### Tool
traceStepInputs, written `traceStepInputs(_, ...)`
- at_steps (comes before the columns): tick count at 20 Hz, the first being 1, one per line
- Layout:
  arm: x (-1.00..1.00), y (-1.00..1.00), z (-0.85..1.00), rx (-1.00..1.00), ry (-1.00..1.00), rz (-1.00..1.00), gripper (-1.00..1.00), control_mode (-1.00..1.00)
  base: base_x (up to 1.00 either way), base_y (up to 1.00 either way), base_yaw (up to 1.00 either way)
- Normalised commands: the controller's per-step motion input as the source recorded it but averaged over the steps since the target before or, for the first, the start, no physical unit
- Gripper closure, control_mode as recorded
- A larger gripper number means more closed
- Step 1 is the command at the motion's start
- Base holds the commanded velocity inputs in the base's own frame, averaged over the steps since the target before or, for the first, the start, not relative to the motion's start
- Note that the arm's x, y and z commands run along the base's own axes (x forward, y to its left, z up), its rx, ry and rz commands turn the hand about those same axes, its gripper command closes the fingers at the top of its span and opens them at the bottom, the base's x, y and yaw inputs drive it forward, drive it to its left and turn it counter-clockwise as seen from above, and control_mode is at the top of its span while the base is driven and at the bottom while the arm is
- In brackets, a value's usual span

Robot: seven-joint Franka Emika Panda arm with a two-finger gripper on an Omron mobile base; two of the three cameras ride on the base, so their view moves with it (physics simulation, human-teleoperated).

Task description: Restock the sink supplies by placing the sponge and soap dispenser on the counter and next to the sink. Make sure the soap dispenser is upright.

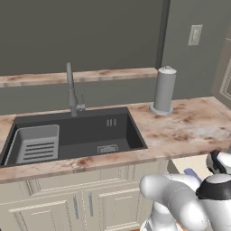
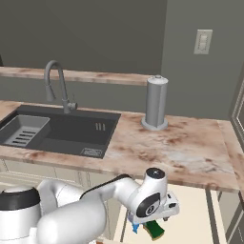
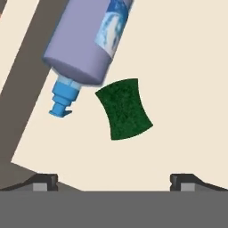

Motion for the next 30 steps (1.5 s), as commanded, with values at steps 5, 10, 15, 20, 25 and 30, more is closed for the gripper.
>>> traceStepInputs(5, 0.08, 0.01, -0.30, 0.00, 0.00, 0.34, -1.00, -1.00, 0.00, 0.00, 0.00)
traceStepInputs(10, 0.21, -0.21, -0.25, 0.02, 0.00, 0.25, -1.00, -1.00, 0.00, 0.00, 0.00)
traceStepInputs(15, 0.27, -0.09, -0.26, 0.01, 0.00, 0.07, -1.00, -1.00, 0.00, 0.00, 0.00)
traceStepInputs(20, 0.36, 0.01, -0.03, 0.01, 0.01, 0.00, -1.00, -1.00, 0.00, 0.00, 0.00)
traceStepInputs(25, 0.18, 0.05, -0.18, 0.00, 0.02, 0.00, -1.00, -1.00, 0.00, 0.00, 0.00)
traceStepInputs(30, -0.03, 0.29, -0.32, 0.00, 0.00, 0.00, -1.00, -1.00, 0.00, 0.00, 0.00)
